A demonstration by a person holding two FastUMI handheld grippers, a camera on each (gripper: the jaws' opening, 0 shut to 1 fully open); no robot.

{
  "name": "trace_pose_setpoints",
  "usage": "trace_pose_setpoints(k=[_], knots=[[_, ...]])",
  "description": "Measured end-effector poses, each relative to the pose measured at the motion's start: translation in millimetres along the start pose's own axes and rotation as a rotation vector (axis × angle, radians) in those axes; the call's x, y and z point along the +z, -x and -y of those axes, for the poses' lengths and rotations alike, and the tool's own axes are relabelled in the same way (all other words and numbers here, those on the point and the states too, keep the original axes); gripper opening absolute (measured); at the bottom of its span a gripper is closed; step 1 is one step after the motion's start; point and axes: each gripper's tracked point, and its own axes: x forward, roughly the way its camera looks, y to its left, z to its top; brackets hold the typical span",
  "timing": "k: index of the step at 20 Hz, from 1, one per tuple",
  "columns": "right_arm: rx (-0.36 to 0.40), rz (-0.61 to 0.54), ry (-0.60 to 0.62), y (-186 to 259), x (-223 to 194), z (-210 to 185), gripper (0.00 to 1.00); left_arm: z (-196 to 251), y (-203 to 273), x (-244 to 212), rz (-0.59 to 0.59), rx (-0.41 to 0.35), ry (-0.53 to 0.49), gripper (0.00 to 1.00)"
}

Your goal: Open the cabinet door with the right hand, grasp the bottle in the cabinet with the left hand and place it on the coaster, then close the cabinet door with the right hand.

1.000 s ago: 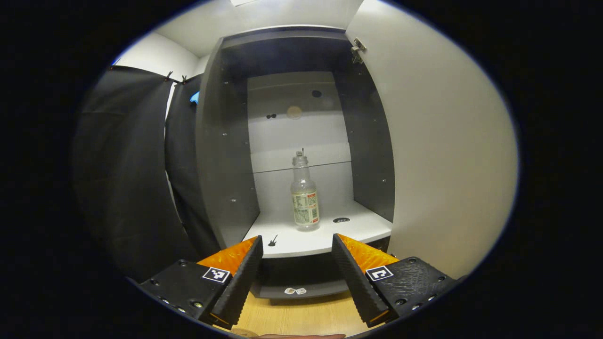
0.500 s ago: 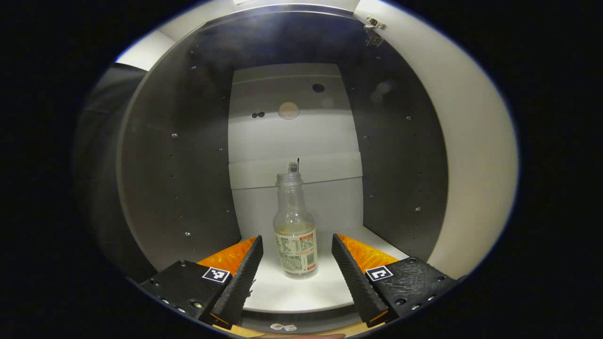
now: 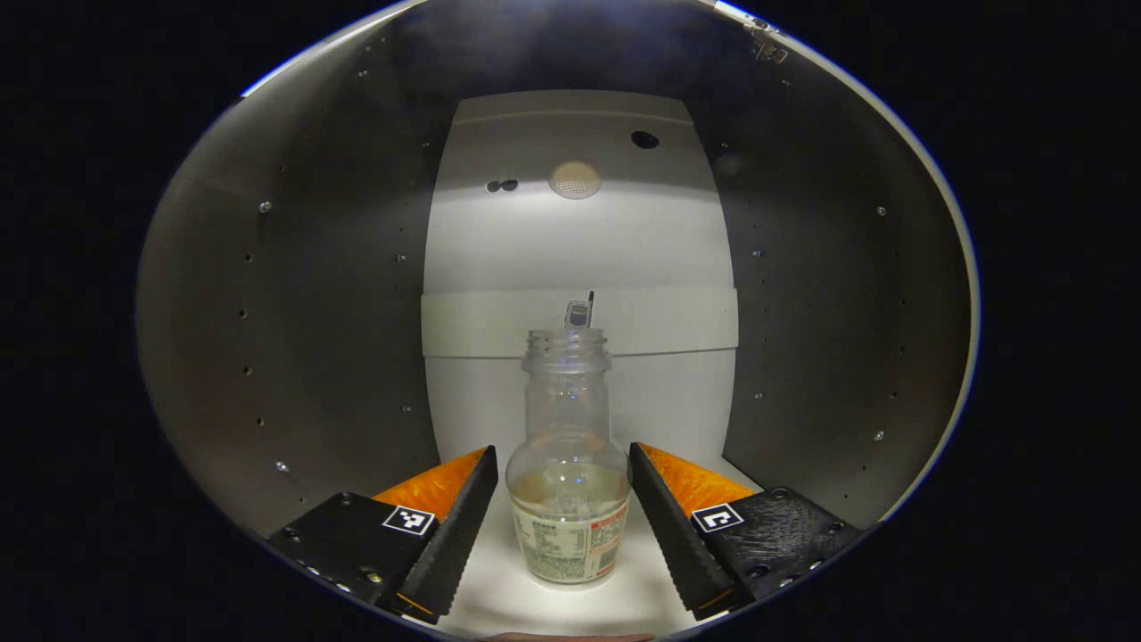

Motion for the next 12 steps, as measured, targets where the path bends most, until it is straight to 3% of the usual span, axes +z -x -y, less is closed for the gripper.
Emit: trace_pose_setpoints(k=[2,3,4,5,6,9,10,12], knots=[[-0.006,0.005,-0.002,-0.1,0.4,-0.2,0.98,-0.8,-2.0,0.2,0.004,0.007,0.002,0.82],[-0.008,0.005,-0.006,0.3,-0.2,-0.2,0.93,-0.5,-1.2,0.6,0.004,0.010,0.003,0.77],[-0.009,0.008,-0.010,0.0,-0.7,-0.8,0.93,-1.9,-0.5,1.1,0.002,0.018,-0.002,0.77],[-0.009,0.012,-0.013,0.2,-0.3,-1.1,0.98,-2.9,2.0,2.9,0.003,0.028,-0.011,0.87],[-0.009,0.014,-0.013,0.2,-0.2,-1.0,0.98,-4.6,2.1,4.9,0.011,0.036,-0.022,0.77],[0.001,0.021,-0.025,-0.5,-1.3,-1.0,0.93,-1.0,4.5,1.9,-0.003,0.011,0.029,0.76],[0.005,0.024,-0.035,-1.1,-1.7,-1.0,0.98,-0.8,4.8,0.2,-0.005,0.014,0.054,0.76],[0.014,0.026,-0.047,-0.6,-2.4,-1.0,0.98,-0.8,1.9,0.7,-0.012,0.015,0.089,0.76]])
